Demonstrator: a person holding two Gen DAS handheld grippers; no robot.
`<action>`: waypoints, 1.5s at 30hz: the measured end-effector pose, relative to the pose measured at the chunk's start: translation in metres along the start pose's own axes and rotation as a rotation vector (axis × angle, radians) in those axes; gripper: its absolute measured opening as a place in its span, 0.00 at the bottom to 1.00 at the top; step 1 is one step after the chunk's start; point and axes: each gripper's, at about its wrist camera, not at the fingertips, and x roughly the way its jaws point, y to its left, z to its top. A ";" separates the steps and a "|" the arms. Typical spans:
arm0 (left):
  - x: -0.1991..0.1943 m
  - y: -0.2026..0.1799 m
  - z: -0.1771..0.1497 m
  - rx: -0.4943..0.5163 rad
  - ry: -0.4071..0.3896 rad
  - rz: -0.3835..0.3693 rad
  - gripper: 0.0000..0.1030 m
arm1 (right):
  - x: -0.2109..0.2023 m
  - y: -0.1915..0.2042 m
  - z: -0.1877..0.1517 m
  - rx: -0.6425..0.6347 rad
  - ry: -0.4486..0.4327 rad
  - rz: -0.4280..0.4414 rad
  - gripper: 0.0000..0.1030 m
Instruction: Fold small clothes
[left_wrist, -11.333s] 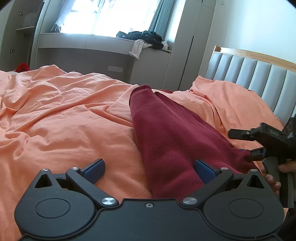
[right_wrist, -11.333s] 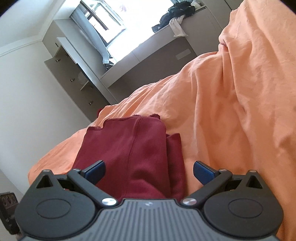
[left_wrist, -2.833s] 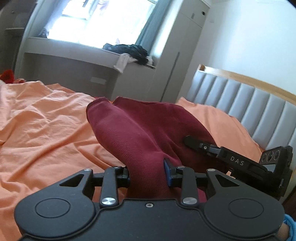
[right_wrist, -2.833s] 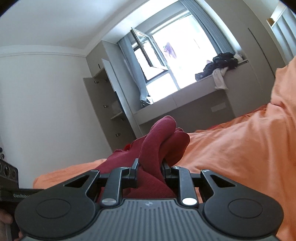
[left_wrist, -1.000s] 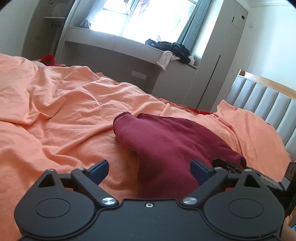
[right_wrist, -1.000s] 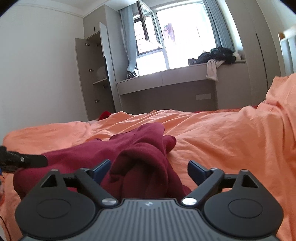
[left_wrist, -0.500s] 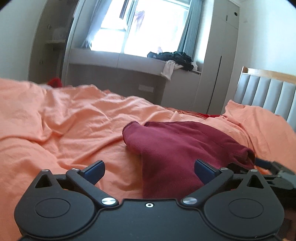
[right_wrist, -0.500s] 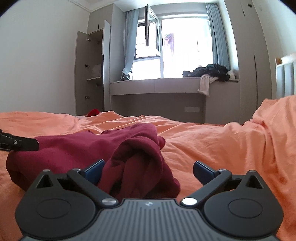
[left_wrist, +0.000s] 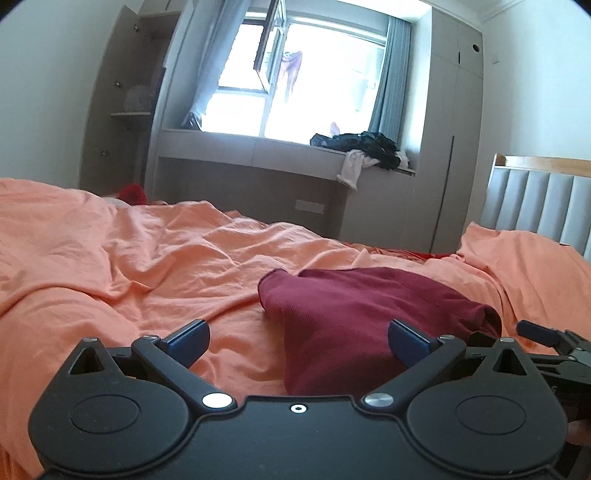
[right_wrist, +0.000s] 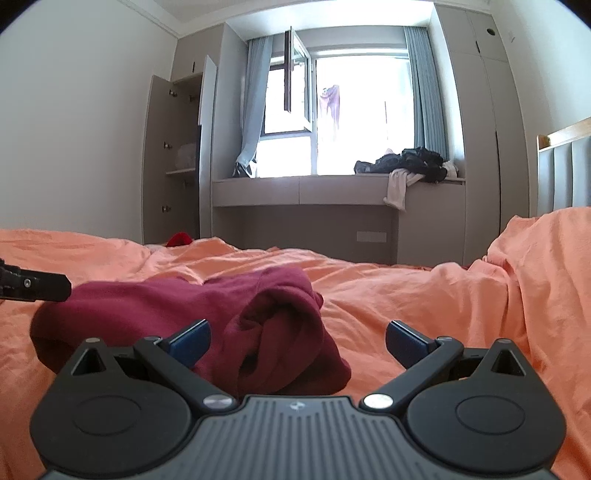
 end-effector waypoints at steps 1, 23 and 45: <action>-0.003 -0.001 0.001 0.001 -0.007 0.007 0.99 | -0.004 0.000 0.001 0.002 -0.010 0.001 1.00; -0.107 -0.032 -0.003 0.030 -0.163 0.086 1.00 | -0.123 0.003 0.003 0.033 -0.279 -0.036 1.00; -0.152 -0.015 -0.057 0.076 -0.140 0.084 1.00 | -0.188 0.021 -0.034 0.051 -0.248 -0.095 1.00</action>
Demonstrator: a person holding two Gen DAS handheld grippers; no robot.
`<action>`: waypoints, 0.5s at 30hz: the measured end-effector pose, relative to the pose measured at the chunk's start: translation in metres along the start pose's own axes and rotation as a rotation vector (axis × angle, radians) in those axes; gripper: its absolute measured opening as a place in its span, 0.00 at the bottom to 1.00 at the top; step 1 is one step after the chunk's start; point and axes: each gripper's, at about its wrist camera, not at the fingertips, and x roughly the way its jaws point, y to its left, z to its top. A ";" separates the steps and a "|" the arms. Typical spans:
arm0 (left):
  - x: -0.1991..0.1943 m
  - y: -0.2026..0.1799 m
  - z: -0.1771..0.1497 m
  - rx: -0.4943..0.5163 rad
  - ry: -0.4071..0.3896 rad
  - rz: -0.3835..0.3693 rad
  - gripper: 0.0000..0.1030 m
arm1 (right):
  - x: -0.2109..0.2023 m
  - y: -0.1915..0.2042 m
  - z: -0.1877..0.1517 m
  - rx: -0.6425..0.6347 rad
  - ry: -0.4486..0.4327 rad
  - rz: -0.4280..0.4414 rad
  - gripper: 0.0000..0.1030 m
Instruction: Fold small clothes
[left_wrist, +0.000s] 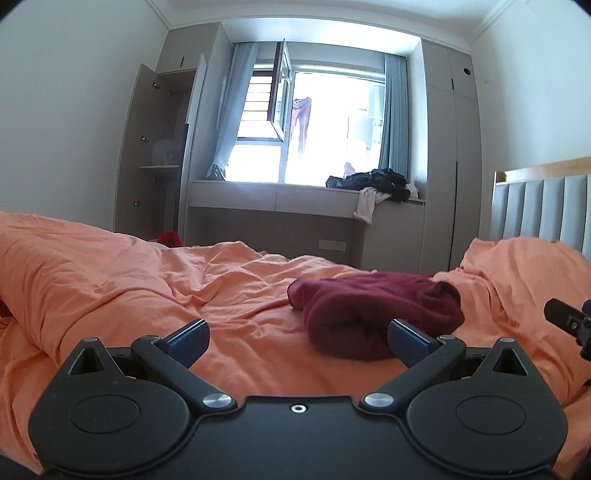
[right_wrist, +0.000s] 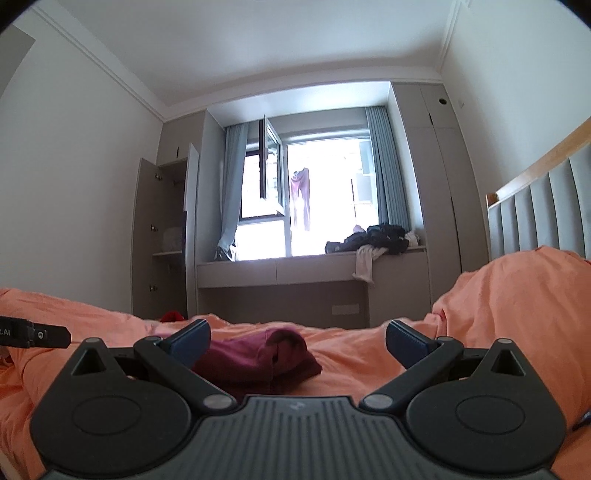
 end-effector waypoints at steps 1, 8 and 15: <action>0.000 0.000 -0.002 0.003 0.005 -0.001 1.00 | -0.002 0.000 -0.002 -0.003 0.009 -0.004 1.00; 0.008 -0.001 -0.021 0.020 0.052 -0.026 1.00 | -0.004 0.004 -0.011 -0.029 0.065 -0.012 1.00; 0.016 -0.002 -0.032 0.026 0.073 -0.029 1.00 | 0.002 -0.001 -0.019 -0.018 0.147 -0.018 1.00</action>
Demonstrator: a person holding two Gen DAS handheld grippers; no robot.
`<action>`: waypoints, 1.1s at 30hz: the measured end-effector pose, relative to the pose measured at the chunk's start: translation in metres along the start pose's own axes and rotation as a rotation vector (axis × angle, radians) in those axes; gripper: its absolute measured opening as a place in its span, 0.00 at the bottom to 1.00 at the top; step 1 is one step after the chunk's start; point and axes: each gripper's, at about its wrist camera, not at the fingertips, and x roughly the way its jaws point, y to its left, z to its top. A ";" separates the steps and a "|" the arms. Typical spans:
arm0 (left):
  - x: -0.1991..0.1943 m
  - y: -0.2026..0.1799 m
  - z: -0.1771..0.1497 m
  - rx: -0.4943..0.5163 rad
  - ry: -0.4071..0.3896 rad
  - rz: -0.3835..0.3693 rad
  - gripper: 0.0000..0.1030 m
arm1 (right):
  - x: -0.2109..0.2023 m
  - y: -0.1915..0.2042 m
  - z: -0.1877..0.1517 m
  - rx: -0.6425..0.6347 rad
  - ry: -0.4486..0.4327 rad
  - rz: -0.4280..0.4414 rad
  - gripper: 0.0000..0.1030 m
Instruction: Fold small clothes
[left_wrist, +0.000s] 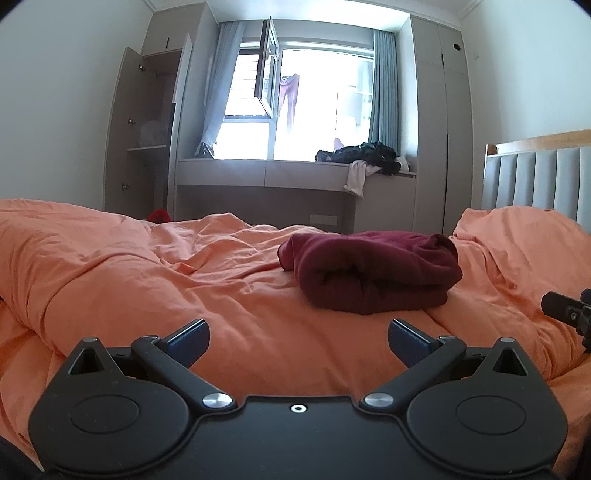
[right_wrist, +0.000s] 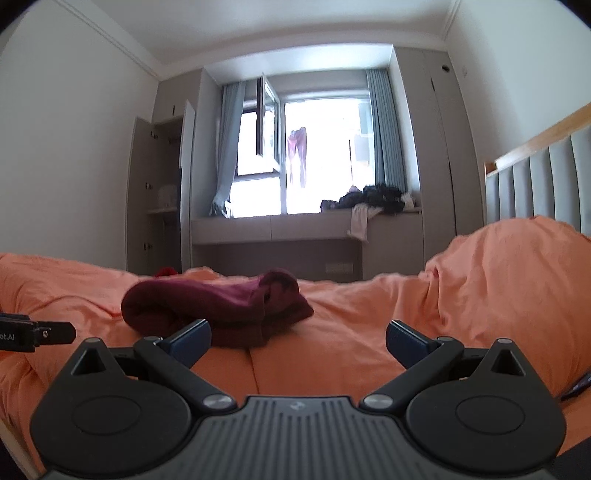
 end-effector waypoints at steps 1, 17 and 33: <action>0.001 0.000 -0.001 0.002 0.003 0.001 1.00 | 0.000 0.000 -0.001 0.000 0.005 -0.001 1.00; 0.004 0.001 -0.003 -0.011 0.014 0.006 1.00 | 0.003 0.002 -0.004 -0.019 0.027 0.005 1.00; 0.004 0.000 -0.004 -0.005 0.019 0.014 1.00 | 0.003 0.001 -0.004 -0.018 0.026 0.006 1.00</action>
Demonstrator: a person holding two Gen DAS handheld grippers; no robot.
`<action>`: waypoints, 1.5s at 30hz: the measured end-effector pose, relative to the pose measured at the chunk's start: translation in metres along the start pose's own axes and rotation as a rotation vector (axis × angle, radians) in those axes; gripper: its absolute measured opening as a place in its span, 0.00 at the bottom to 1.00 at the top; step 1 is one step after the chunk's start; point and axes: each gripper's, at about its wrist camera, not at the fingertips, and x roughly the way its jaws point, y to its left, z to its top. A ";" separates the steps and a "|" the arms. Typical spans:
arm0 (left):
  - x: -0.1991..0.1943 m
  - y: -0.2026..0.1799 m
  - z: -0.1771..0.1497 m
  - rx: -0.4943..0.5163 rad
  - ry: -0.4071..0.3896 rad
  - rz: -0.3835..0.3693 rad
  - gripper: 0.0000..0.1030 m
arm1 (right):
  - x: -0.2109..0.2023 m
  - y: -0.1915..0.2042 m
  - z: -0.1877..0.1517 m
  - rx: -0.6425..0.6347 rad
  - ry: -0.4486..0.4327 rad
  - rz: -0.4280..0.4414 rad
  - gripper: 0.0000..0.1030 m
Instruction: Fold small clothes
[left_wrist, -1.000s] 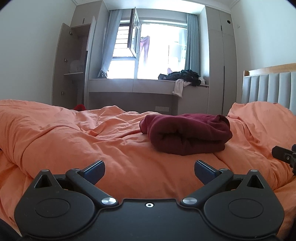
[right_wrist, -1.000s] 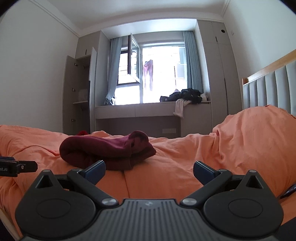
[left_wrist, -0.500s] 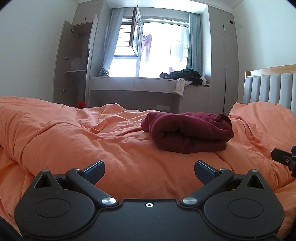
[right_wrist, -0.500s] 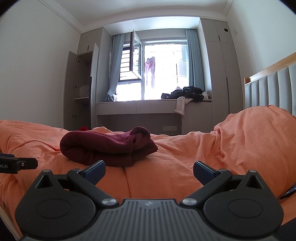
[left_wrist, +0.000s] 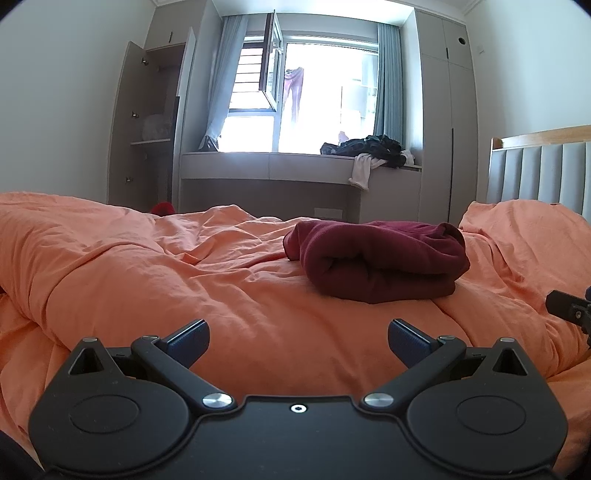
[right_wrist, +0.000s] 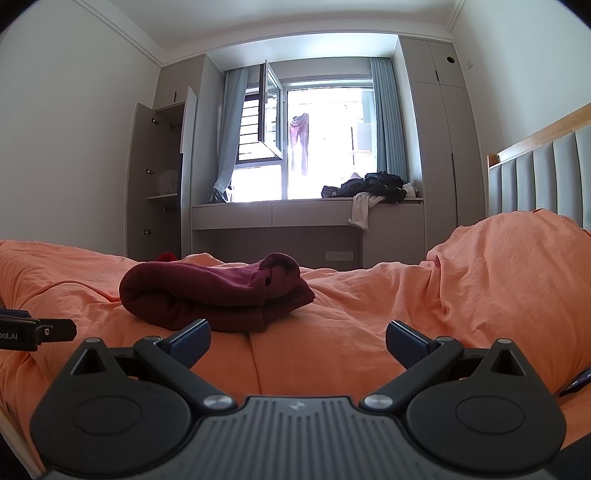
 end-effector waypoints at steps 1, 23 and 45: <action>0.000 0.000 0.000 -0.001 -0.001 -0.002 1.00 | 0.000 0.000 0.000 -0.001 0.000 0.000 1.00; 0.001 0.000 0.000 0.001 0.000 -0.002 1.00 | 0.000 0.000 0.000 0.003 -0.001 -0.003 1.00; 0.001 0.000 -0.003 0.002 0.004 -0.015 1.00 | 0.000 0.000 0.000 0.003 -0.001 -0.003 1.00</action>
